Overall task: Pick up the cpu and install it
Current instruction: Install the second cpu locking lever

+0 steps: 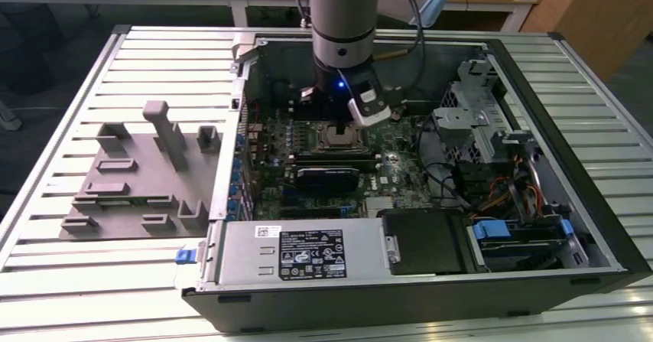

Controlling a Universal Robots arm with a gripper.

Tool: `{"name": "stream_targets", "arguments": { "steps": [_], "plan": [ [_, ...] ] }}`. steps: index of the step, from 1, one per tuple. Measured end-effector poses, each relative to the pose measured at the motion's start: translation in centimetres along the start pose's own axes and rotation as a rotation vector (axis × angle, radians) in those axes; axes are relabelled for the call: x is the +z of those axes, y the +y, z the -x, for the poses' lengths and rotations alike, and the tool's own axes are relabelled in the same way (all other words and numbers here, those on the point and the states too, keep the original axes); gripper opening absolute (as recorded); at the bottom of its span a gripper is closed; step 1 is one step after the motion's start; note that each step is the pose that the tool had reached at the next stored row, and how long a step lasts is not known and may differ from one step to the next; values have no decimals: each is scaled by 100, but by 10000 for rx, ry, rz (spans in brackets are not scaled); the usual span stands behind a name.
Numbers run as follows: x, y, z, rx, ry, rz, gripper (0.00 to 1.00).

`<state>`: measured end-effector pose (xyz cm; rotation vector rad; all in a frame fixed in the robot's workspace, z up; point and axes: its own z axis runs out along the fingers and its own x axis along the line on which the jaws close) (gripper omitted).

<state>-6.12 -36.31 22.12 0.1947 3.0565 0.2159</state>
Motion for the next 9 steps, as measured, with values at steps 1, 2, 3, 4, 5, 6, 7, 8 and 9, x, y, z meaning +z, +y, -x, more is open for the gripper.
{"name": "stream_targets", "arguments": {
  "steps": [1, 2, 3, 4, 5, 6, 7, 8, 9],
  "plan": [
    [5, 15, 18, -3, -4, -36, 11],
    [10, 30, 36, -5, -6, -64, 11],
    [18, 58, 61, -7, -6, -90, 11],
    [19, 61, 62, -7, -6, -91, 11],
    [19, 61, 62, -7, -6, -91, 11],
    [19, 63, 62, -7, -6, -90, 11],
    [19, 65, 62, -7, -6, -91, 11],
    [19, 65, 61, -7, -6, -91, 11],
    [19, 66, 61, -7, -6, -91, 11]
  ]
}}
